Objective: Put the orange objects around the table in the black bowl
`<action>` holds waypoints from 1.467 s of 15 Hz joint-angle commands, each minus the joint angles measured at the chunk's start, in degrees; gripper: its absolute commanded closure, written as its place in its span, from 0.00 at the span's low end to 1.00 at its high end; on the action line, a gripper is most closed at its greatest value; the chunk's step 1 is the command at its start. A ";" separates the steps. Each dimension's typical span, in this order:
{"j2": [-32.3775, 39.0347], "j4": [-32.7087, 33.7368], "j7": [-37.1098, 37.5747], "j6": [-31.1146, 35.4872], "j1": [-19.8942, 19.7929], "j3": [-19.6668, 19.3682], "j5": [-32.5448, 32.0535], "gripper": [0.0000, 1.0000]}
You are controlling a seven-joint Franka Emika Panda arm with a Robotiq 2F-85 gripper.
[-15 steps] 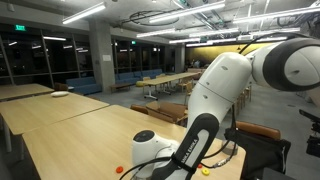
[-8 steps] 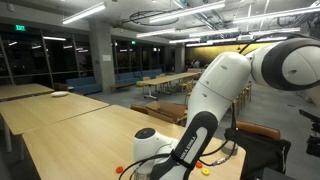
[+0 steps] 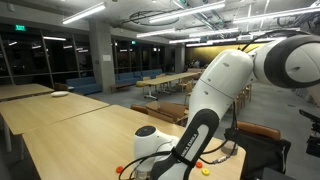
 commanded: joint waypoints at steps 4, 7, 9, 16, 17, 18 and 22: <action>-8.12 -3.92 1.04 -0.88 0.71 -2.28 -0.26 0.76; -11.20 -4.23 2.26 -0.36 0.91 -4.12 -1.81 0.76; -12.46 -3.61 1.96 -0.49 0.23 -4.86 -2.85 0.76; -10.88 -0.69 0.79 0.45 -4.45 -7.50 -3.48 0.76; -10.21 -0.12 0.50 0.44 -5.31 -7.84 -3.29 0.76; -9.47 0.50 0.50 0.37 -5.90 -8.22 -3.25 0.76; -6.04 3.42 0.07 -0.18 -7.97 -9.21 -2.84 0.76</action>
